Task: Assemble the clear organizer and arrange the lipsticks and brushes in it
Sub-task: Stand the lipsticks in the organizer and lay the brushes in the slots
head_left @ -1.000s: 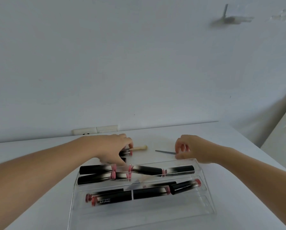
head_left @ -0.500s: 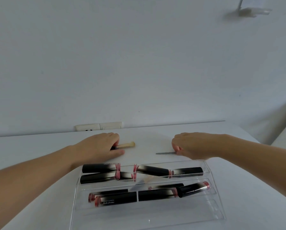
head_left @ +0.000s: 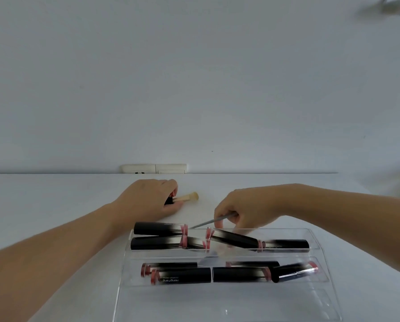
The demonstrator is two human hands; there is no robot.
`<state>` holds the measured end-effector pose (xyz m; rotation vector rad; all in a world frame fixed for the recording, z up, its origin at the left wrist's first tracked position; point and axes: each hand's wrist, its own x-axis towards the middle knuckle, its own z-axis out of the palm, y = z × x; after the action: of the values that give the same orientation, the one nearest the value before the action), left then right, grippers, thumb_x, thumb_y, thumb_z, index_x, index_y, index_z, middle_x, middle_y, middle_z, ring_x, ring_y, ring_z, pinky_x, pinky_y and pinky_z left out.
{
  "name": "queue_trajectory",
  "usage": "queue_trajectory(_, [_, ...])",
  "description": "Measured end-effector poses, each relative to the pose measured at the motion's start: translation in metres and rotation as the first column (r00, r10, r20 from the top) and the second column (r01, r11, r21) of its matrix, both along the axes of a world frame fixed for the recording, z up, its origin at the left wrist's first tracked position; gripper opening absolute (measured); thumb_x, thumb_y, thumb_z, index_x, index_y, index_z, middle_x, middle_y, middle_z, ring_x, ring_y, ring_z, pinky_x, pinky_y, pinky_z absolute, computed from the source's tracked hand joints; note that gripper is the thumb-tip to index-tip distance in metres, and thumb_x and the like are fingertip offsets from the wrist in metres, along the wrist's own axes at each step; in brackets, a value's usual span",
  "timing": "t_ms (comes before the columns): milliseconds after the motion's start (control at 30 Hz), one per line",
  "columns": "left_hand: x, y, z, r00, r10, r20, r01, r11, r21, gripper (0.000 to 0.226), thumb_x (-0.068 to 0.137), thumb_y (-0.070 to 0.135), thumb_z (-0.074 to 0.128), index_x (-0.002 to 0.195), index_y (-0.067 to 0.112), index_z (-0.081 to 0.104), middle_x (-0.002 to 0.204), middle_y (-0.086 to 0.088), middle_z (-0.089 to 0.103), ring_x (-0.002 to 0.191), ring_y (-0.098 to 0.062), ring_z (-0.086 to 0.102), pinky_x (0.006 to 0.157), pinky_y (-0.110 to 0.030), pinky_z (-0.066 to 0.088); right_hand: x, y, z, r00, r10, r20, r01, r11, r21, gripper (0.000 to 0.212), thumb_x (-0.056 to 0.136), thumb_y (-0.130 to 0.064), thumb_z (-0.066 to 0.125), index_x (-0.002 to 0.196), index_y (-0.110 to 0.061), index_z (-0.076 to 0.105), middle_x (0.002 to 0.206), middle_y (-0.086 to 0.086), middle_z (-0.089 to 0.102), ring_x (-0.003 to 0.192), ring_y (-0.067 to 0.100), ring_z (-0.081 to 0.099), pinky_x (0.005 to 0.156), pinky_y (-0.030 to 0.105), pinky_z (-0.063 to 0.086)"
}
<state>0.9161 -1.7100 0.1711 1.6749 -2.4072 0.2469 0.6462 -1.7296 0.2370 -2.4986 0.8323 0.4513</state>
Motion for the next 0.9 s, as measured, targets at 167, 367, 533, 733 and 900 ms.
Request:
queue_trajectory(167, [0.014,-0.003,-0.005,0.999,0.013,-0.045,-0.011,0.999,0.041,0.019,0.092,0.056,0.047,0.094,0.037,0.045,0.074,0.017,0.051,0.065,-0.009,0.051,0.056,-0.02,0.029,0.011,0.005,-0.002,0.996,0.034,-0.079,-0.04,0.996,-0.074,0.037,0.084,-0.004,0.048,0.078,-0.04,0.058,0.065,-0.008,0.051,0.055,0.005,0.041,0.055,0.02,0.034])
queue_trajectory(367, [0.032,0.009,0.006,0.993,0.063,-0.103,-0.059,0.997,0.044,0.012,0.085,0.045,0.054,0.083,0.032,0.053,0.069,0.014,0.059,0.064,0.0,0.052,0.054,-0.02,0.031,-0.023,-0.011,0.022,0.981,-0.139,-0.132,0.11,0.972,-0.21,0.007,0.085,-0.037,0.068,0.081,-0.031,0.066,0.085,-0.013,0.068,0.075,0.001,0.059,0.067,0.022,0.045])
queue_trajectory(533, [0.04,0.03,0.011,0.989,0.122,-0.088,-0.12,0.992,0.034,0.012,0.091,0.037,0.058,0.084,0.031,0.05,0.07,0.014,0.055,0.064,-0.008,0.051,0.055,-0.025,0.03,-0.067,0.008,0.042,0.928,-0.326,0.178,0.362,0.9,-0.242,0.005,0.083,-0.032,0.069,0.078,-0.032,0.068,0.076,-0.014,0.071,0.06,-0.002,0.056,0.06,0.02,0.044])
queue_trajectory(733, [0.054,0.067,0.038,0.809,0.226,-0.543,-0.316,0.945,-0.078,0.016,0.088,0.029,0.072,0.08,0.027,0.058,0.069,0.012,0.065,0.064,-0.011,0.061,0.059,-0.029,0.047,-0.085,0.077,0.052,0.788,-0.291,0.542,0.475,0.848,-0.234,0.006,0.08,-0.035,0.069,0.081,-0.039,0.072,0.063,-0.027,0.059,0.052,0.002,0.045,0.051,0.012,0.039])
queue_trajectory(900, [0.024,0.122,0.076,0.77,-0.163,-0.617,-0.209,0.85,-0.484,0.017,0.087,0.031,0.075,0.082,0.026,0.059,0.08,0.014,0.064,0.067,-0.004,0.058,0.057,-0.013,0.041,-0.073,0.116,0.03,0.802,-0.227,0.552,0.45,0.838,-0.31,0.013,0.079,-0.037,0.061,0.071,-0.047,0.064,0.079,-0.017,0.063,0.071,0.006,0.056,0.062,0.024,0.046])
